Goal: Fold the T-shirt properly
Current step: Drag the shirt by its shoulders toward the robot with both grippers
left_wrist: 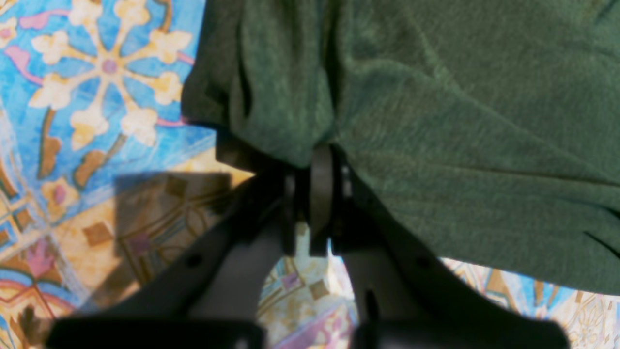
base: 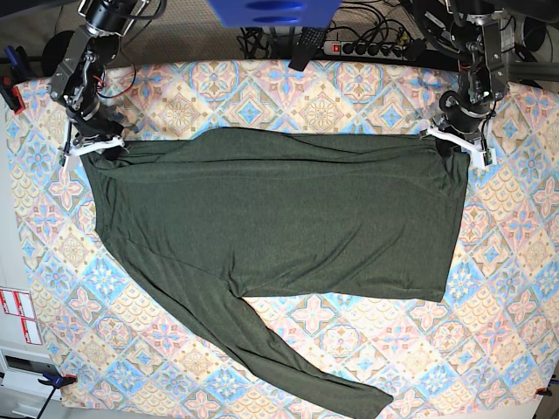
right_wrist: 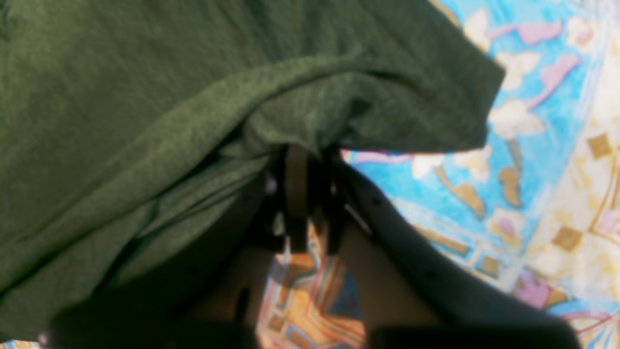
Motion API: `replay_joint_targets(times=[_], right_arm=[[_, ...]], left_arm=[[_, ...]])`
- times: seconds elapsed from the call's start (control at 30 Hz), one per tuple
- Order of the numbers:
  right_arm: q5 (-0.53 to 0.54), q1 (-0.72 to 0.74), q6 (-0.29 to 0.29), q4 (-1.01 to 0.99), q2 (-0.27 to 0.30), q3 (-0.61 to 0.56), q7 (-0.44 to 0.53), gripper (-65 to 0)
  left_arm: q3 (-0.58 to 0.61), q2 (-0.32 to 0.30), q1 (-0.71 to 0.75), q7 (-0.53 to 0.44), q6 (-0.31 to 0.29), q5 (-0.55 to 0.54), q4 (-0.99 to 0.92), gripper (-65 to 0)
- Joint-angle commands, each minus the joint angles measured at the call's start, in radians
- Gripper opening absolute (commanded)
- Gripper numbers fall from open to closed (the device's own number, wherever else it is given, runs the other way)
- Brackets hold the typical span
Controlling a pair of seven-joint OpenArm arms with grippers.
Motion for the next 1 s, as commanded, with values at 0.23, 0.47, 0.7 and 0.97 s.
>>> replay_joint_targets(times=[0.23,0.47,0.7,0.97], right_arm=[[0.0,-0.049,-0.008,0.061,0.017,0.011,0.032,-61.5],[0.0,-0.104,-0.008,0.115,0.011,0.011,0.031,-61.5],[0.0,-0.133,-0.008,0.127,0.011,0.011,0.005,-61.5],[0.0,-0.135,-0.008,0.129,0.011,0.008,0.002,-61.5]], left_arm=[[-0.009,-0.02,0.024,0.004,0.019,0.015,0.01,-65.0],[-0.009,-0.052,0.07,0.004,0.019,0.008,0.053,-65.0],[-0.009,-0.056,0.158,0.006,0.019,-0.015,0.178,-65.0],[-0.011,-0.056,0.19,0.006,0.019,-0.017,0.178,-65.0]])
